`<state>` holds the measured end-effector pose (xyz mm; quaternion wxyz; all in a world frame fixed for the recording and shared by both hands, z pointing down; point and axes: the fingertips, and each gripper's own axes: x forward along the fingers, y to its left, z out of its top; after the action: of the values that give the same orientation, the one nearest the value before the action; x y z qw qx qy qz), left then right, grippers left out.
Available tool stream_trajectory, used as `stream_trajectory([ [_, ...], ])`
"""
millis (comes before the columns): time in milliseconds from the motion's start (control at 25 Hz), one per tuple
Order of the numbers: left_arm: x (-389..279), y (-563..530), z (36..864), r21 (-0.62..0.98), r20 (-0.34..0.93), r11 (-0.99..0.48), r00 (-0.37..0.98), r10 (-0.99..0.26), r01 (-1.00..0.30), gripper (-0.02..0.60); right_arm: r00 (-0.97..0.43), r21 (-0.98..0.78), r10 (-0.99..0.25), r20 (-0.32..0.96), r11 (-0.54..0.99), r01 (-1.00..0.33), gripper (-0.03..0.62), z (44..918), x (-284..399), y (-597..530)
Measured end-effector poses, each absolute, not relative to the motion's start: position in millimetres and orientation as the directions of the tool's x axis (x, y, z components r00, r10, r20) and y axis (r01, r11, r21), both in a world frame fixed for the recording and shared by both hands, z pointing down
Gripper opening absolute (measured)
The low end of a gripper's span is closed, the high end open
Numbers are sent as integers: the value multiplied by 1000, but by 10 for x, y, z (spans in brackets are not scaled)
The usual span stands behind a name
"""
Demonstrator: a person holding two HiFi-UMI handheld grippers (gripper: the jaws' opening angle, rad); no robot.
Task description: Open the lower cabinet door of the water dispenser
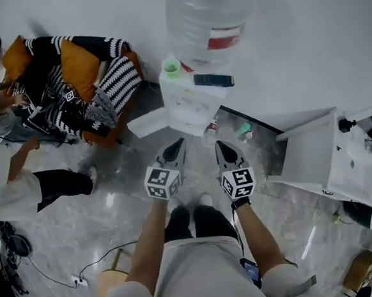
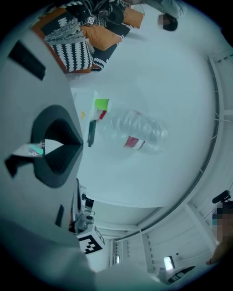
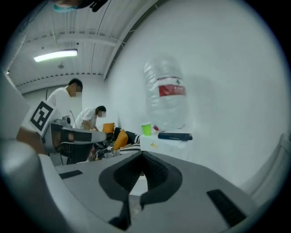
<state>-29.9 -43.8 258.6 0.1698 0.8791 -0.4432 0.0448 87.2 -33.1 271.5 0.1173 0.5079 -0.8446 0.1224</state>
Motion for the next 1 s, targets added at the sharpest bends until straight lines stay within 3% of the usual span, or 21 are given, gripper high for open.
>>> stream_trajectory([
  [200, 31, -389, 1897, 229, 185, -513, 555, -811, -827, 12, -396, -106, -875, 279, 381, -918, 9, 2056, 1266, -262],
  [760, 208, -145, 643, 123, 59, -479, 488, -871, -869, 12, -362, -41, -926, 108, 359, -932, 9, 662, 1377, -80],
  [1000, 251, -134, 291, -34, -4, -478, 478, -878, -878, 12, -345, -32, -938, 41, 344, -938, 9, 356, 1374, -80],
])
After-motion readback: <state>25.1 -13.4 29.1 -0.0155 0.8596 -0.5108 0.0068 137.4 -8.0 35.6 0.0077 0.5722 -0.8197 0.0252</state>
